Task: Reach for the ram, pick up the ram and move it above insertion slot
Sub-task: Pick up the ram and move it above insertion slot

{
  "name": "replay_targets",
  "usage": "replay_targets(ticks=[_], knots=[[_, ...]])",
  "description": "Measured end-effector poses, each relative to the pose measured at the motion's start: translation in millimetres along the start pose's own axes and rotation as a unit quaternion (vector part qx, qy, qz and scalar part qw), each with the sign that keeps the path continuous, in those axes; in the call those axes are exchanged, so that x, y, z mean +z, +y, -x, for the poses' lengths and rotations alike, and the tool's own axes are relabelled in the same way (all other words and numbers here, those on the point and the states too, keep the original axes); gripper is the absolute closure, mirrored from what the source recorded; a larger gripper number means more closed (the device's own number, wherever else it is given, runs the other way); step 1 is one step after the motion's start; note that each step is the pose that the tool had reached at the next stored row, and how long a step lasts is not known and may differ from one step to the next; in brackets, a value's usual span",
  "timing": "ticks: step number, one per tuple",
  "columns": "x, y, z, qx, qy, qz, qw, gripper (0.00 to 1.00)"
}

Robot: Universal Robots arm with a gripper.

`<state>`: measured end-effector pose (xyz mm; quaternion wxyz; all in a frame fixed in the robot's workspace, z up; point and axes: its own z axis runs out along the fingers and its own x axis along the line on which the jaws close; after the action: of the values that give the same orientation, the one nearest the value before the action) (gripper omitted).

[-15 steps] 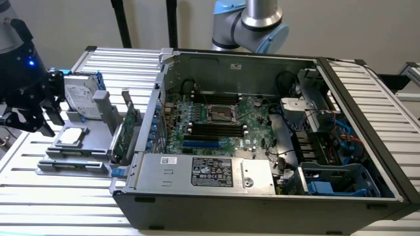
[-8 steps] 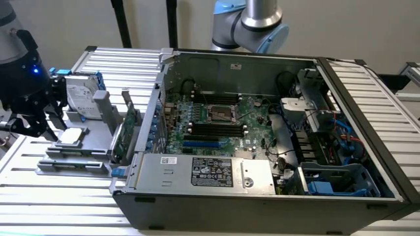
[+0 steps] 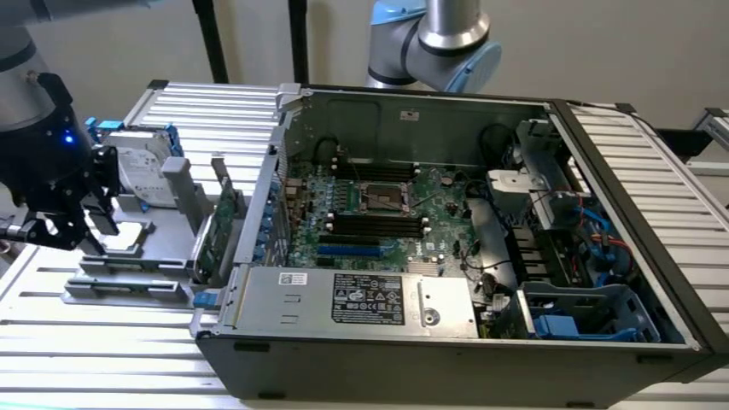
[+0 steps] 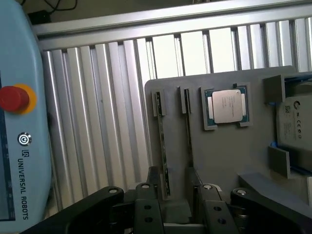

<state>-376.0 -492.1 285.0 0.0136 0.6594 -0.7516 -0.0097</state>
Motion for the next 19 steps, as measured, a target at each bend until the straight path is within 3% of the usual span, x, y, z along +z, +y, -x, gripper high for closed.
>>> replay_targets(ticks=[19], knots=[[34.6,2.6,-5.4,-0.010,-0.0003,-0.0001,1.0000,0.64]])
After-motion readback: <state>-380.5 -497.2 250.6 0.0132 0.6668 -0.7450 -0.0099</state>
